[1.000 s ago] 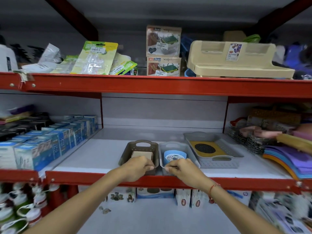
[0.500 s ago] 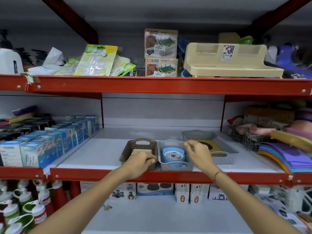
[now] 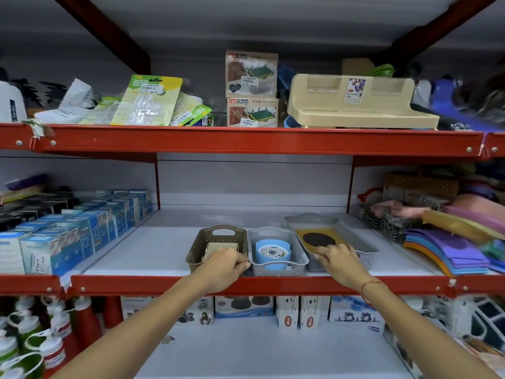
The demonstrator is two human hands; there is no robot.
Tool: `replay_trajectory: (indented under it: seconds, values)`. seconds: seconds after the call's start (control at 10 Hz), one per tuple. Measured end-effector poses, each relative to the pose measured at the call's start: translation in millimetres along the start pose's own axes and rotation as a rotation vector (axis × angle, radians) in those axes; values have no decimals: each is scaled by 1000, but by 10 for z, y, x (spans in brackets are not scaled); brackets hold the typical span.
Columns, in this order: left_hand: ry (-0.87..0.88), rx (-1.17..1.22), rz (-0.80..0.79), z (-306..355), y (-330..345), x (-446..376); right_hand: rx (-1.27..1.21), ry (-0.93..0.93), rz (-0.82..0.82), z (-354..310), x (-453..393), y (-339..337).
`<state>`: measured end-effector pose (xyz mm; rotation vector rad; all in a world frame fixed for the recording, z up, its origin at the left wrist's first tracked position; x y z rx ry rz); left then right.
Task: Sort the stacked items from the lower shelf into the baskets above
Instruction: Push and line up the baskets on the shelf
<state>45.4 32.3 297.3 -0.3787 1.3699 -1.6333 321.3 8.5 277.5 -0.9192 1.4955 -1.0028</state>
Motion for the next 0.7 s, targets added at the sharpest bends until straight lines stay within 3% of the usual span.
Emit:
replay_trajectory:
  seconds: [0.4,0.6,0.7]
  values:
    - [-28,-21,-21,174,62,199,5,4,60,-66,452,-71]
    - [-50,-9,-3,274,69,281,28,17,-29,-153,520,-179]
    - [-11,-30,98,388,-68,264,-18,-5,82,-208,509,-351]
Point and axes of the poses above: each hand's wrist, its own x-axis away from the middle knuckle, its own y-axis out of the palm, z = x × y, the point moved 4 cm from there along -x, towards the middle knuckle, and after that the axes turned 3 degrees about z, right-handed, at the moved point
